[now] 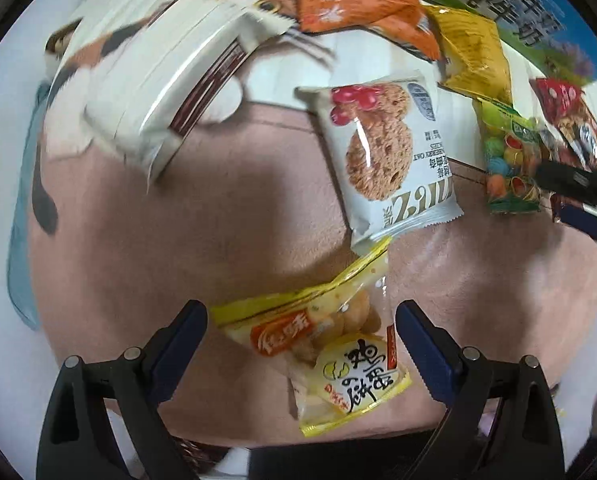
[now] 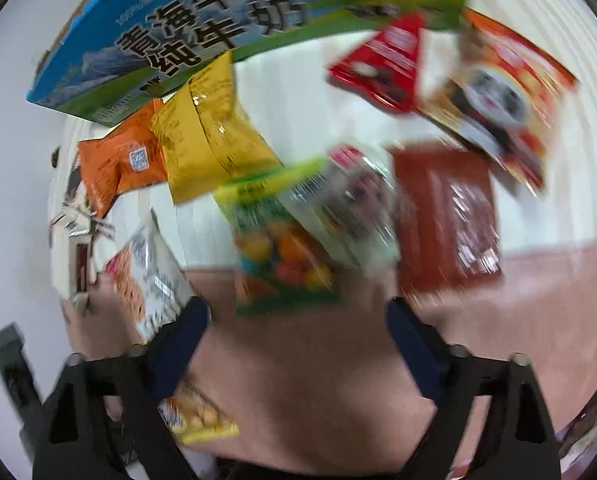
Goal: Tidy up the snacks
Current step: 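Grasp the green candy bag with right tool while left tool grasps yellow egg-cake bag, then carry both bags into the cardboard box and open both tools, then lift both tools out of the box back toward the snacks, then grasp the brown jerky packet with right tool while left tool grasps white oat-cookie packet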
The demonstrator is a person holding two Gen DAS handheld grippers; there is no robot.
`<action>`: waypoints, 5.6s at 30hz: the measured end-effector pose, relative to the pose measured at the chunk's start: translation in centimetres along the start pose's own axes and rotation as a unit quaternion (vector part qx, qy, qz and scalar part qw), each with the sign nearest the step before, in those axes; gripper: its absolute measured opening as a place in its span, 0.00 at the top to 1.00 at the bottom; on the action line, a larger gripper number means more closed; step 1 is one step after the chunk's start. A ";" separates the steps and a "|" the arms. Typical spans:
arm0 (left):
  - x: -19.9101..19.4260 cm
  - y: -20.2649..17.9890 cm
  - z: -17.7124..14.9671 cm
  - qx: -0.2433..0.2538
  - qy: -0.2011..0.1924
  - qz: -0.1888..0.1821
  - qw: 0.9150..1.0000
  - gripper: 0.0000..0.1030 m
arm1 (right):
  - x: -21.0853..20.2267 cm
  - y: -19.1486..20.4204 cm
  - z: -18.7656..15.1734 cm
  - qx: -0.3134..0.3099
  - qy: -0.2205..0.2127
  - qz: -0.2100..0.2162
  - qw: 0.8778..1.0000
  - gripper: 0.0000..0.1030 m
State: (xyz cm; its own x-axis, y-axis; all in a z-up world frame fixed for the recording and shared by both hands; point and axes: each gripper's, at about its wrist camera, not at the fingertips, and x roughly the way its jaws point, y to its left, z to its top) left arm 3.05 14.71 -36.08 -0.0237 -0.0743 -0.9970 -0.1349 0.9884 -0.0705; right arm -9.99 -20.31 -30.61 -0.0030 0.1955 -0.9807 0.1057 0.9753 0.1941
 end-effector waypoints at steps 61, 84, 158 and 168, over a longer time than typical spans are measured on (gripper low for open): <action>-18.4 -11.8 8.4 0.043 -0.138 -0.105 0.984 0.58 | -16.3 -4.9 -0.4 -0.021 -0.113 0.106 0.988 0.47; -10.8 -12.4 30.3 0.041 0.021 -0.038 0.998 0.58 | -11.3 2.9 21.6 -0.030 -0.048 0.047 0.997 0.47; 0.0 -8.9 8.2 -0.039 -0.030 0.028 0.998 0.39 | 0.4 -8.4 1.6 0.064 -0.050 -0.084 0.993 0.32; 0.8 -12.9 2.5 0.033 -0.024 0.043 0.998 0.39 | 1.4 -7.6 -3.7 0.014 -0.019 -0.077 0.997 0.39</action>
State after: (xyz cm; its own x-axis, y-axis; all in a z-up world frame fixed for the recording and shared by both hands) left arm 7.27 2.25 -36.04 0.0143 0.0166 -0.9998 -0.0686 0.9975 0.0156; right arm -14.47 -27.09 -33.43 0.0162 0.0397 -0.9991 0.1338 0.9901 0.0415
